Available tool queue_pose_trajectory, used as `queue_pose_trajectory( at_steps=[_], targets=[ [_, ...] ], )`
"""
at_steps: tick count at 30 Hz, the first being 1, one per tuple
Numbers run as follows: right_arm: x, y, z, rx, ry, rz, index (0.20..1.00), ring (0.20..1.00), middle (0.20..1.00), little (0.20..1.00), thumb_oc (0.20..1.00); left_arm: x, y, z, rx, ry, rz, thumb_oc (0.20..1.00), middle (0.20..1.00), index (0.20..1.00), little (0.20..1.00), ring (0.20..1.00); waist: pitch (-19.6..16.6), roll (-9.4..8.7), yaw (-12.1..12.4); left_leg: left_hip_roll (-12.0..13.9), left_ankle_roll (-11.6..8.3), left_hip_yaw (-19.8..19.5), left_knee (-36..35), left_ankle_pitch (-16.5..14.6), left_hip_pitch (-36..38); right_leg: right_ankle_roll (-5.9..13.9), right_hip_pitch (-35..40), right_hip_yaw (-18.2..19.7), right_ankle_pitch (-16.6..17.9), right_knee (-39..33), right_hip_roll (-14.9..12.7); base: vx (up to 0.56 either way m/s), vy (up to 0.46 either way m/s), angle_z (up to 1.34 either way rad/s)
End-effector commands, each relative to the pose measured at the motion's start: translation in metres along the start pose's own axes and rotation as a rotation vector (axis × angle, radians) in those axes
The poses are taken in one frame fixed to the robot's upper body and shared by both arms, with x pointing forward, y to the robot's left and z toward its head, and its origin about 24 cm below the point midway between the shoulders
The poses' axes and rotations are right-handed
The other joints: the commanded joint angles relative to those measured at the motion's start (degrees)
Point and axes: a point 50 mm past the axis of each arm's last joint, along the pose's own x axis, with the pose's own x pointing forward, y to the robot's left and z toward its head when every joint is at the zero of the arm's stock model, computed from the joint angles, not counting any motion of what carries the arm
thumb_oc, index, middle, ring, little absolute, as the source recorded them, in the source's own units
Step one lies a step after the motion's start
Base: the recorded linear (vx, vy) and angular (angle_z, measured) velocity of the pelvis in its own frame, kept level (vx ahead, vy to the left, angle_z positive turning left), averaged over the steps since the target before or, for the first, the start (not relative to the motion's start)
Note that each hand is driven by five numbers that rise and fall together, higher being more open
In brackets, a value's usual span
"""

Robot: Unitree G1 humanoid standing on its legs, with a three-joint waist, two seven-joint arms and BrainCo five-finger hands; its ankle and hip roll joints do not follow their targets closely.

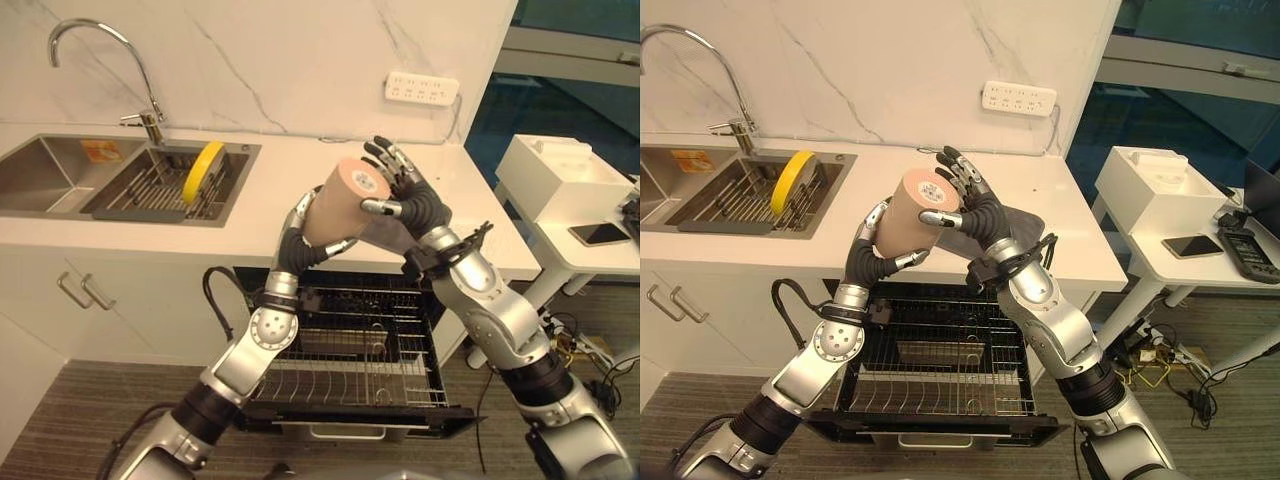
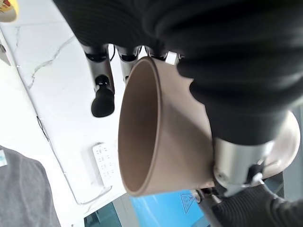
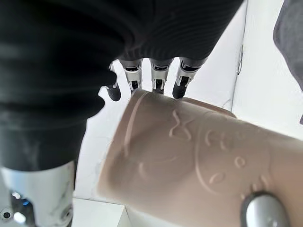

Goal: Place the dishes in the dishwasher.

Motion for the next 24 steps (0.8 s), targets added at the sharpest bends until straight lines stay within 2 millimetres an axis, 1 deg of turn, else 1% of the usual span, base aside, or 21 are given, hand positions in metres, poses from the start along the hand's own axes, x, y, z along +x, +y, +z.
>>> queue_pose_trajectory(
  at_steps=[1, 7, 14, 22, 23, 24],
  targets=[
    [0.016, 0.004, 0.022, -0.032, -0.093, 0.007, 1.000, 1.000, 1.000, 1.000, 1.000, 0.021, -0.001, 0.032, -0.007, -0.186, 0.010, 0.200, 0.200, 0.200, 0.200, 0.200, -0.6, 2.33, 1.2, 6.0, -2.52, 2.0, 0.3, -4.4, 3.3, 1.61, -2.1, -0.4, -0.9, 0.1, -2.9, 0.00, 0.000, 0.00],
    [0.023, 0.013, 0.020, -0.040, -0.082, 0.015, 1.000, 1.000, 1.000, 1.000, 1.000, 0.021, -0.007, 0.034, -0.035, -0.183, -0.006, 0.200, 0.200, 0.200, 0.200, 0.200, -0.7, 2.17, 1.7, 6.0, -2.50, 1.8, 0.3, -4.4, 3.3, 1.49, -2.0, -0.7, -1.0, 0.1, -2.9, -0.01, 0.011, 0.10],
    [0.024, 0.016, 0.016, -0.052, -0.060, 0.022, 1.000, 1.000, 1.000, 1.000, 1.000, 0.023, -0.007, 0.037, -0.041, -0.193, 0.005, 0.200, 0.200, 0.200, 0.200, 0.200, -0.6, 2.13, 1.6, 5.9, -2.42, 2.0, 0.3, -4.5, 3.5, 1.48, -1.9, -0.7, -1.0, 0.1, -2.9, 0.00, 0.001, 0.01],
    [0.025, 0.018, 0.018, -0.073, -0.079, 0.040, 1.000, 1.000, 1.000, 1.000, 1.000, 0.024, -0.007, 0.039, -0.040, -0.200, -0.005, 0.200, 0.200, 0.200, 0.200, 0.200, -0.5, 2.17, 1.6, 5.9, -2.46, 2.0, 0.3, -4.4, 3.5, 1.42, -1.9, -0.8, -1.0, 0.1, -2.8, 0.00, 0.000, 0.00],
    [0.025, 0.019, 0.020, -0.072, -0.087, 0.059, 0.529, 0.529, 0.529, 0.529, 0.529, 0.024, -0.008, 0.039, -0.036, -0.207, -0.009, 0.200, 0.200, 0.200, 0.200, 0.200, -0.5, 2.17, 1.6, 5.9, -2.47, 2.0, 0.3, -4.4, 3.5, 1.43, -1.9, -0.9, -1.0, 0.1, -2.8, 0.00, 0.000, 0.00],
    [0.025, 0.020, 0.021, -0.067, -0.096, 0.063, 0.332, 0.332, 0.332, 0.332, 0.332, 0.024, -0.008, 0.040, -0.031, -0.212, -0.013, 0.200, 0.200, 0.200, 0.200, 0.200, -0.4, 2.15, 1.6, 6.0, -2.48, 2.0, 0.3, -4.4, 3.5, 1.42, -1.9, -0.9, -1.0, 0.1, -2.8, 0.00, 0.000, 0.00]
  ],
)
